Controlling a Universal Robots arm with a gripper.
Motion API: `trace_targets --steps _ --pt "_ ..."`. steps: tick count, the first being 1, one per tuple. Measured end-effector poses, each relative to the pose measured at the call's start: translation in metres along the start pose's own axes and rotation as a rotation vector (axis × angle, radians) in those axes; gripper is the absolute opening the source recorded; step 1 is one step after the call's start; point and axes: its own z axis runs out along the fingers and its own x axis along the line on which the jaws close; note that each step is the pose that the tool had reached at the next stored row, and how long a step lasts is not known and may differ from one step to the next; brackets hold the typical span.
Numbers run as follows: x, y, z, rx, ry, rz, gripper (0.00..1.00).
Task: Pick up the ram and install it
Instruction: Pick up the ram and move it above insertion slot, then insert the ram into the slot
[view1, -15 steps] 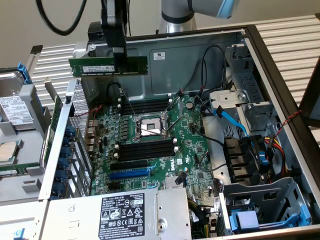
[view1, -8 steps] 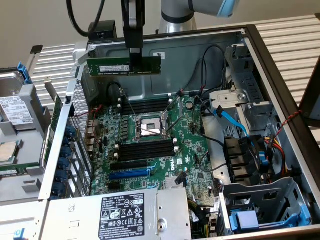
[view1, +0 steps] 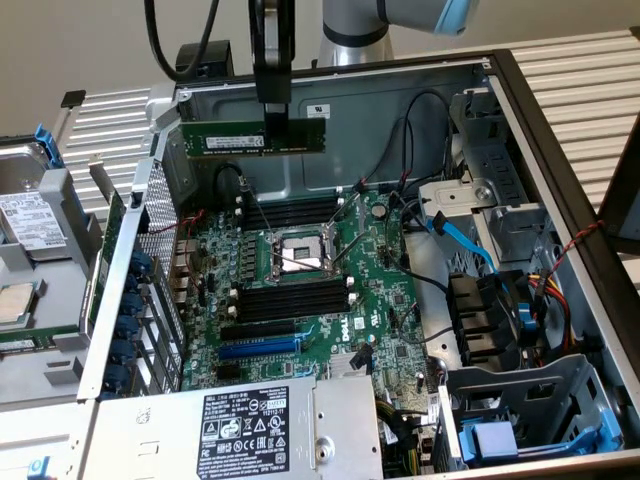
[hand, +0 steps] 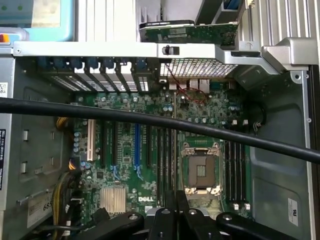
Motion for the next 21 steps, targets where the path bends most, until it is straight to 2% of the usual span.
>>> trace_targets --steps 2,6,21 --pt "-0.0005 -0.0009 0.0006 0.0034 -0.0043 0.0 0.12" --pt "-0.0012 -0.0039 0.0018 0.0094 -0.0165 -0.002 0.12" --pt "-0.0012 -0.0043 0.0021 0.0095 -0.0175 -0.002 0.12"
